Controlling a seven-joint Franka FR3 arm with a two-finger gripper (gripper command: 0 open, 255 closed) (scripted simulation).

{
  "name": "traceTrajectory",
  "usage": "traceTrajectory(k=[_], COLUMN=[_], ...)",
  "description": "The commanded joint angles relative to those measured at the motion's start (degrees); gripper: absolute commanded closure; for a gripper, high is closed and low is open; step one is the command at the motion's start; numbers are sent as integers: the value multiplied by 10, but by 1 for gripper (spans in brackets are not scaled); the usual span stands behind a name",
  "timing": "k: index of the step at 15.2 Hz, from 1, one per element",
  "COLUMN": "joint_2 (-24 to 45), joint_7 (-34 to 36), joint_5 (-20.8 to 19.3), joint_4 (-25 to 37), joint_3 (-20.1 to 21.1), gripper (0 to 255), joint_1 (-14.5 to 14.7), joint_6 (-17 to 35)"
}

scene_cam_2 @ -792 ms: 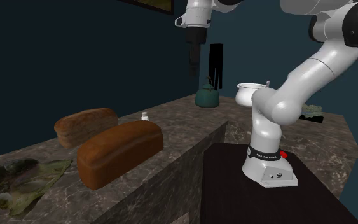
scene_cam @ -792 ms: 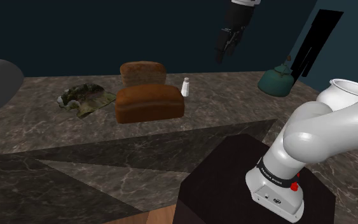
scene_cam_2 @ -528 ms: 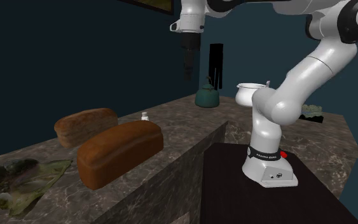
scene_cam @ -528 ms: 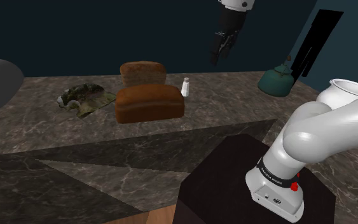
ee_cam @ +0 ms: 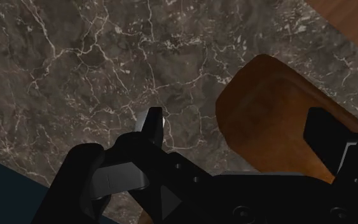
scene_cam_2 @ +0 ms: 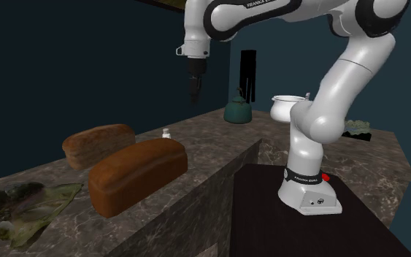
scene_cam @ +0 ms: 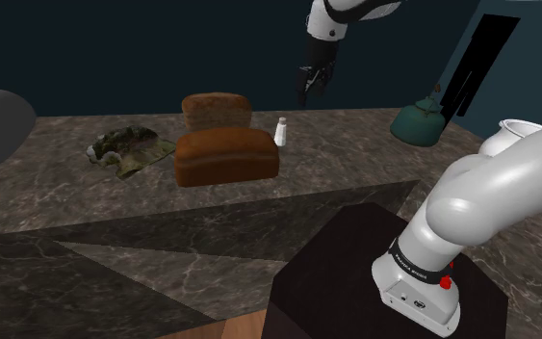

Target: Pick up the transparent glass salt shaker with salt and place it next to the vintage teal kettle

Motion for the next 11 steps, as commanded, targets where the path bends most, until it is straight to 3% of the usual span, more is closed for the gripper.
traceTrajectory(k=[1, 11], joint_2=[42, 249], joint_7=[1, -5], joint_5=[-5, -21], joint_4=[14, 119], joint_3=[-4, -29], gripper=[0, 0], joint_1=[-5, -28], joint_6=[27, 121])
